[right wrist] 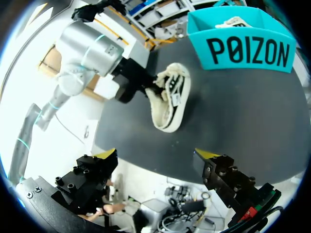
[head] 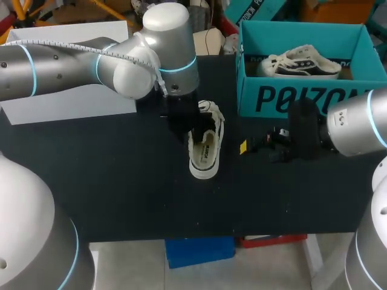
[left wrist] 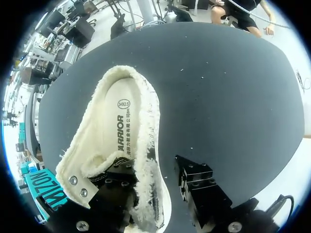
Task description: Take the shoe out of the shoebox, open the shoe tongue, remove and reinsert the insole, then place the shoe into the shoebox
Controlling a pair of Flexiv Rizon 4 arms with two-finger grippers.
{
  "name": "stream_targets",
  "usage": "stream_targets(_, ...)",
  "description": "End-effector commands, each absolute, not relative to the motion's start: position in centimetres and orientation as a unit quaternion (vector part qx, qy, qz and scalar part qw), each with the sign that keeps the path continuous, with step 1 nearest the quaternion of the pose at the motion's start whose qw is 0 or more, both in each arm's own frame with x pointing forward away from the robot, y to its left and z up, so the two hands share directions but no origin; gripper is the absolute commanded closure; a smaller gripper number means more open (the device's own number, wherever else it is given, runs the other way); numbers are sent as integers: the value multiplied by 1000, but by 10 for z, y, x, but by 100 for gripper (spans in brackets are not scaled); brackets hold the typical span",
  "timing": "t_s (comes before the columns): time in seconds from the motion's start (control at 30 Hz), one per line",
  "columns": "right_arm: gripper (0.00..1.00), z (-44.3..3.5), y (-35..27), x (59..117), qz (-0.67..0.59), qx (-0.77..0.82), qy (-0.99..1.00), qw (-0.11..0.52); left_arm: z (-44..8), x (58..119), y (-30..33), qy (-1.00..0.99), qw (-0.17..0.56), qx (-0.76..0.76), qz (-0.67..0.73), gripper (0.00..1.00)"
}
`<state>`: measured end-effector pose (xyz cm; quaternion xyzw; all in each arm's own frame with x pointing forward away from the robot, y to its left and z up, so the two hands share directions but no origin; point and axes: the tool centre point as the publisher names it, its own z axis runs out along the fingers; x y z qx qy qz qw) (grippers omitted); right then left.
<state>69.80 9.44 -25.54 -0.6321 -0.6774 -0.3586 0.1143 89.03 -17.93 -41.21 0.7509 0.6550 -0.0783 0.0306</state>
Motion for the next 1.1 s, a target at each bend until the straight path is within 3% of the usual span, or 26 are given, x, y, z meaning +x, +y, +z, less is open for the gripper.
stream_targets(0.03,0,-255,95,698,-358,-633,-677,114,-416,891,-183,655,29,752,-68,65)
stream_targets(0.1,0,-255,95,698,-358,-633,-677,114,-416,894,-183,655,30,752,-70,80)
stream_targets(0.13,0,-255,95,698,-358,-633,-677,114,-416,895,-183,653,29,754,-64,95)
stream_targets(0.17,0,-255,95,698,-358,-633,-677,114,-416,895,-184,652,28,755,-60,100)
stream_targets(0.6,0,-255,95,698,-358,-633,-677,114,-386,895,-190,639,49,765,-57,100)
stream_targets(1.1,0,-255,95,698,-358,-633,-677,114,-250,904,-178,664,154,730,-50,100)
